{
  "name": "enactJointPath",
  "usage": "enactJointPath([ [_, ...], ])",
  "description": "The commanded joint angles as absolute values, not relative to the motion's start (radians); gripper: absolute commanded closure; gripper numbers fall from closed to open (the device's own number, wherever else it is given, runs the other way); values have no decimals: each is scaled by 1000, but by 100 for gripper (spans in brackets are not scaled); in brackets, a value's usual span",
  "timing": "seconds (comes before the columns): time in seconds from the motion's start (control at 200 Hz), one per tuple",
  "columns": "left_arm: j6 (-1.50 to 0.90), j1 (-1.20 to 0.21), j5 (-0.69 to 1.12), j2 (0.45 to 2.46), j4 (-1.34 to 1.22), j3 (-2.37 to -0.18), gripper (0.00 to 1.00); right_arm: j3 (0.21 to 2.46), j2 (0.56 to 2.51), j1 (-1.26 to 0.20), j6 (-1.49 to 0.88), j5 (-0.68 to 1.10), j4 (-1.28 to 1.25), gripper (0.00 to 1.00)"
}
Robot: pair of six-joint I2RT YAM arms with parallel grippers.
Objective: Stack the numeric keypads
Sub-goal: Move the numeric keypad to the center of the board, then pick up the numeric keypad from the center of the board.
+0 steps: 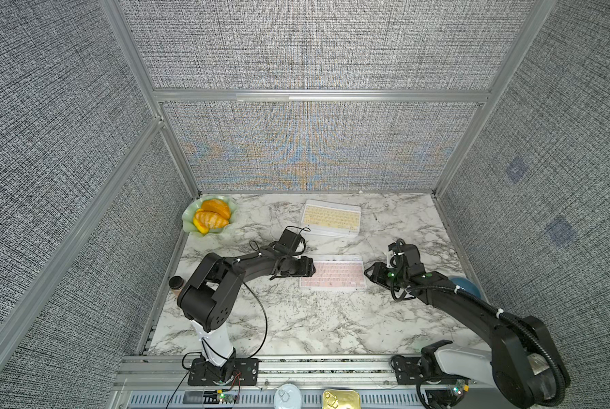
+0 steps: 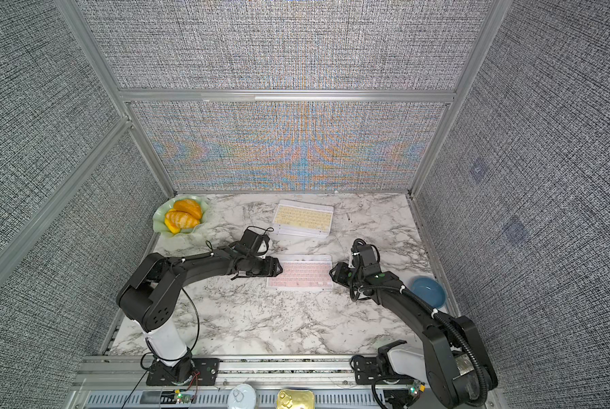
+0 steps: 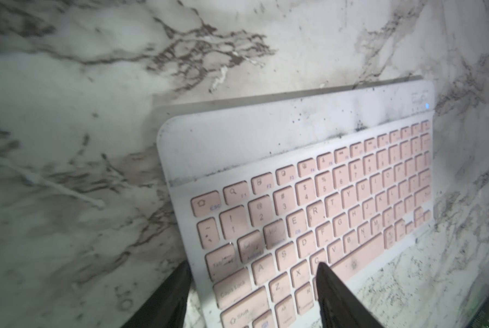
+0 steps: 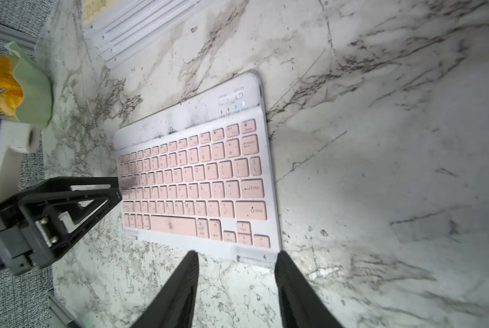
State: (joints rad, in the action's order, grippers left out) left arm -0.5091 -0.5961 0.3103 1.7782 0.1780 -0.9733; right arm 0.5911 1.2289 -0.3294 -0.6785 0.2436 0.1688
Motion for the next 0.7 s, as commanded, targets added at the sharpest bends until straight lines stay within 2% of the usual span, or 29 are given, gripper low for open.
enactJointPath([
  [0.0, -533, -596, 326, 1767, 165, -967, 30, 619, 1246, -331, -636, 190, 231, 51],
  [0.395, -555, -600, 313, 1778, 119, -946, 30, 769, 1475, -331, -515, 134, 268, 51],
  [0.69, -570, -609, 293, 1783, 123, -936, 30, 776, 1586, -332, -514, 166, 192, 52],
])
